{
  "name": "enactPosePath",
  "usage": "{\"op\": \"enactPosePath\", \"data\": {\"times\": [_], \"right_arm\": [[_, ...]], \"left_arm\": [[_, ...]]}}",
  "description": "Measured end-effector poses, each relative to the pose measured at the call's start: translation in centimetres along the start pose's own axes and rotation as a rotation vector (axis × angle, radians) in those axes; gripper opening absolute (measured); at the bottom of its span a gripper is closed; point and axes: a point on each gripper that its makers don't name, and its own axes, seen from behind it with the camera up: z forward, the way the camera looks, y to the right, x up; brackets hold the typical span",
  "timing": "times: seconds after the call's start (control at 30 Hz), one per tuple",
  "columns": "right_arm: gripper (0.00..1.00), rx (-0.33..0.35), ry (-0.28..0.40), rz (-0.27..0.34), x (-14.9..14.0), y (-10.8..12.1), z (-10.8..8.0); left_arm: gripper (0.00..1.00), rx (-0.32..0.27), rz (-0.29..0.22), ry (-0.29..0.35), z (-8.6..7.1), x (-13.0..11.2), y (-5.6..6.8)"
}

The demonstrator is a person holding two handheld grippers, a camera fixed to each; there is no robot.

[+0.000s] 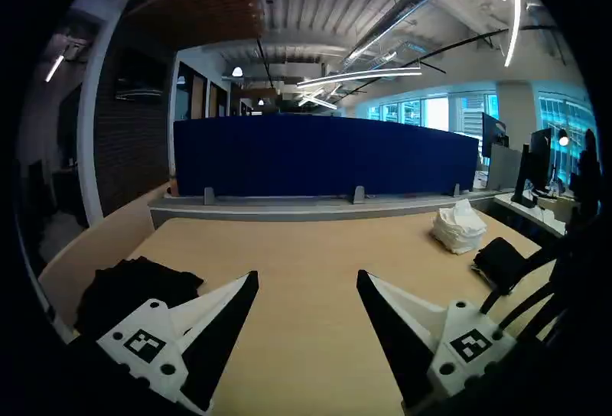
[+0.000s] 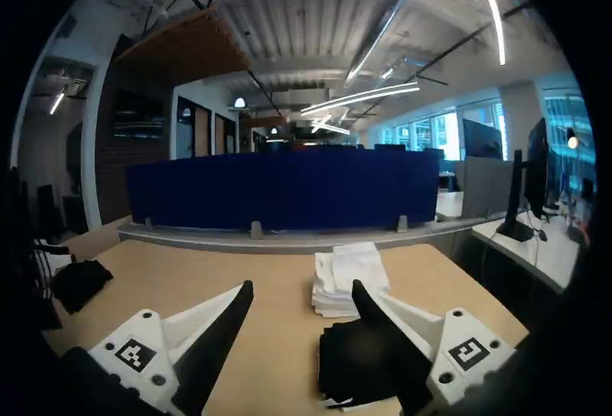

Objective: Fold towel

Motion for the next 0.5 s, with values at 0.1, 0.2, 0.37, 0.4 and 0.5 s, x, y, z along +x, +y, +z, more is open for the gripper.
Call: {"op": "enactPosePath", "data": {"times": [0.1,0.2,0.37,0.4,0.5], "right_arm": [[1.00,-0.019,-0.013,-0.020,-0.3,0.5,-0.1],[1.00,-0.034,-0.016,-0.037,-0.5,0.7,-0.2],[1.00,-0.050,-0.014,-0.014,-0.3,1.3,-0.3],[1.00,-0.054,-0.012,-0.008,-0.2,1.4,-0.3],[1.00,-0.062,-0.007,0.007,0.1,2.0,-0.3]], "left_arm": [[0.96,0.011,-0.013,0.058,0.0,0.6,-0.2],[0.95,0.030,-0.029,0.112,0.0,0.7,-0.5],[0.95,0.064,-0.034,0.160,0.1,0.6,-0.9],[0.95,0.068,-0.034,0.169,0.1,0.6,-0.9],[0.95,0.072,-0.032,0.195,0.2,0.8,-0.7]]}}
